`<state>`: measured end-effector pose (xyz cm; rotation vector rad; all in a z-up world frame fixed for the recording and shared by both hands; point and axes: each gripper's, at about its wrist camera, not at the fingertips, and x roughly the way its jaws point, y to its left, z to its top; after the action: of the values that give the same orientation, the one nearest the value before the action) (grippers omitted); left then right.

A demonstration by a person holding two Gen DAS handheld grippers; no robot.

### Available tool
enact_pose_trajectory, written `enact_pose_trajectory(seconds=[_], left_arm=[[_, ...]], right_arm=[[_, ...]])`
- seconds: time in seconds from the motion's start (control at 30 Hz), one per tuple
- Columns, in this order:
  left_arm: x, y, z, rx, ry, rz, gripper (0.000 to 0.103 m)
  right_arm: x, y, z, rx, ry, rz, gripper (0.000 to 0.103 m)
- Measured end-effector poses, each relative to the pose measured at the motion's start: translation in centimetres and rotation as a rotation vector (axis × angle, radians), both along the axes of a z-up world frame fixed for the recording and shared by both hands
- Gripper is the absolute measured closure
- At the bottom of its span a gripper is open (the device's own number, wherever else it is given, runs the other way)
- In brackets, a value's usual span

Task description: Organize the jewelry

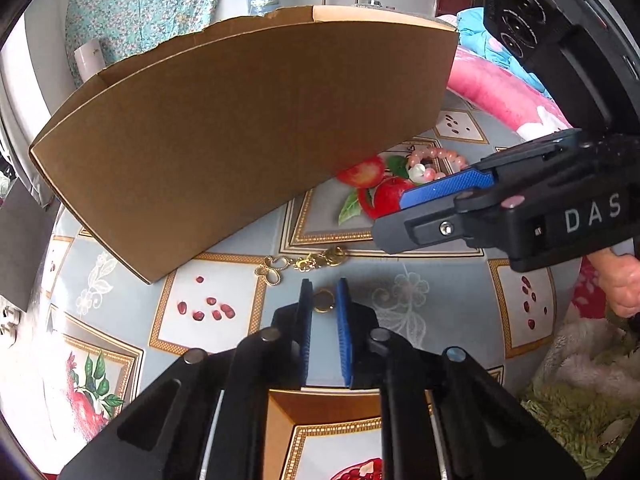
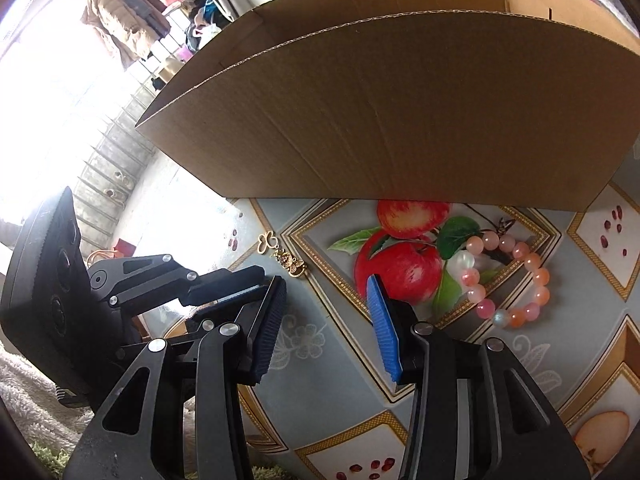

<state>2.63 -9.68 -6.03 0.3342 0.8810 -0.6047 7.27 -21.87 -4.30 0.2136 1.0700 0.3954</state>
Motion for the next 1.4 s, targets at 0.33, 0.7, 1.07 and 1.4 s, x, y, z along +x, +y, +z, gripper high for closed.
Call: enact_pose_trajectory(seconds=[0.33,0.7,1.07,1.4], left_arm=[[-0.5,1.8,0.2,-0.002,0.022,0.05,0.093],[-0.9,2.3,0.1,-0.01,0.022,0.057,0.093],[-1.3,2.9,0.3,-0.012,0.012,0.051,0.092],[-1.5,2.5,0.3,-0.007,0.006,0.048,0.092]], right_arm=[[1.0,3.1,-0.1,-0.078,-0.038,0.088,0.061],[1.3,8.0,-0.5,-0.326,-0.134,0.24,0.08],[0.5,6.5,-0.6,-0.311,-0.086,0.218,0.103],[-0.9,6.4,0.4,-0.402,-0.172,0.269,0.071]])
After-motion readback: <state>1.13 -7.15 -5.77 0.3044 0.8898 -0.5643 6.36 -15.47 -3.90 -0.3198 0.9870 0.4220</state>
